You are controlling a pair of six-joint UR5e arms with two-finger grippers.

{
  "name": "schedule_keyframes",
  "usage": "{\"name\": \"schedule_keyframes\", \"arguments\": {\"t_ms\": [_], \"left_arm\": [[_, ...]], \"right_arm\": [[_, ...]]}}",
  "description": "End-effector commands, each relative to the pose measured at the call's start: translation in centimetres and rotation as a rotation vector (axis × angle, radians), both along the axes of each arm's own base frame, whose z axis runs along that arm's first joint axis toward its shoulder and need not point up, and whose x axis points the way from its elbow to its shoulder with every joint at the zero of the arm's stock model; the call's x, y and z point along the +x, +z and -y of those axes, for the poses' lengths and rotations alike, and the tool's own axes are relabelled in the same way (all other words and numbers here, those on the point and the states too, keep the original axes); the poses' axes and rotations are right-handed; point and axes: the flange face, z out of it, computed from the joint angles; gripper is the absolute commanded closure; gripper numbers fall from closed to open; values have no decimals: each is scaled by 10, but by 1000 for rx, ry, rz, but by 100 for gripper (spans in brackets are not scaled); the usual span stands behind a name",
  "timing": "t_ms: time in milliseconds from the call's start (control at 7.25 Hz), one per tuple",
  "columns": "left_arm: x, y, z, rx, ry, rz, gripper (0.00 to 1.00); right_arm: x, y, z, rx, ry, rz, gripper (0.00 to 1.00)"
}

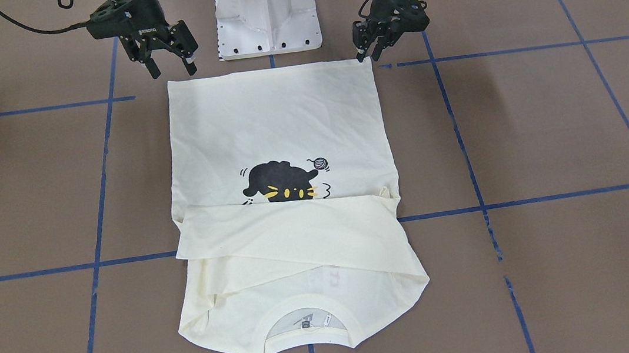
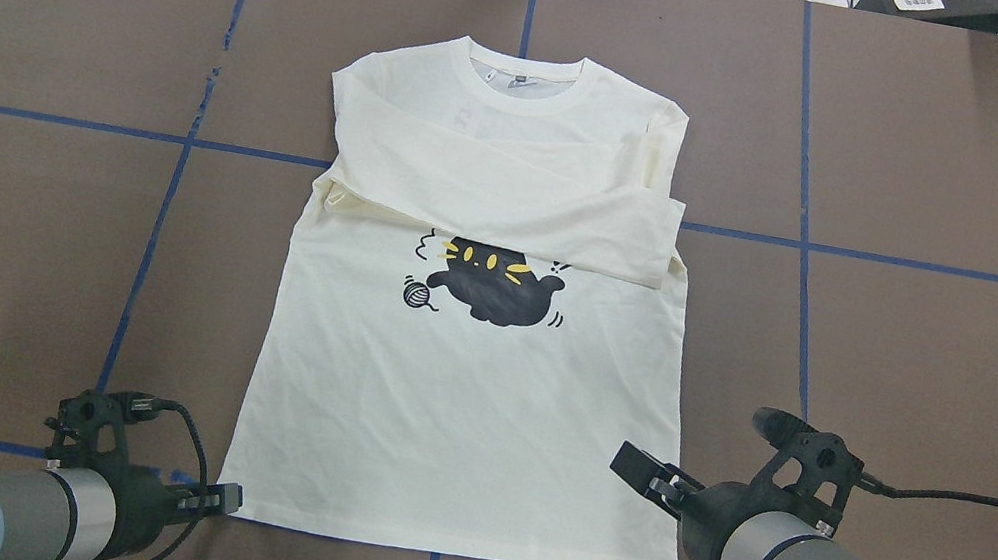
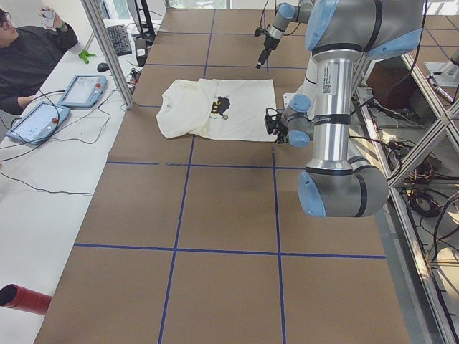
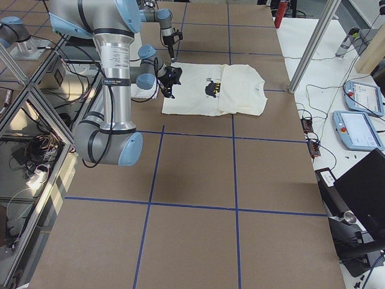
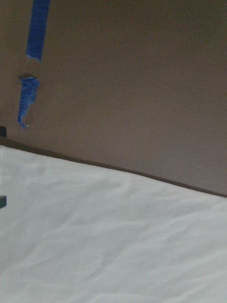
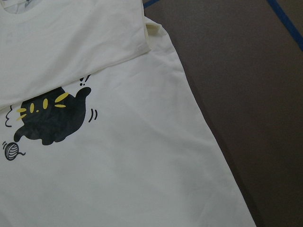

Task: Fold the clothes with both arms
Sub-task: 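Position both grippers at the near hem corners and grasp the hem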

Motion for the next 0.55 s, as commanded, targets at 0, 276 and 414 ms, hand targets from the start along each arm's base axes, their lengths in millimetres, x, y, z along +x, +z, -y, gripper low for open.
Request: {"name": "schedule_keyframes", "arguments": {"t_ms": [0,276,414], "left_arm": [[5,6,-4,-1,9,17,50],[6,4,-4,-2,8,14,61],[9,-2,-4,-13,2,-2,77]], "right_arm": [[-1,0,0,1,2,0,0],[-1,0,0,1,2,1,0],[-1,0,0,3,1,1,0]]}}
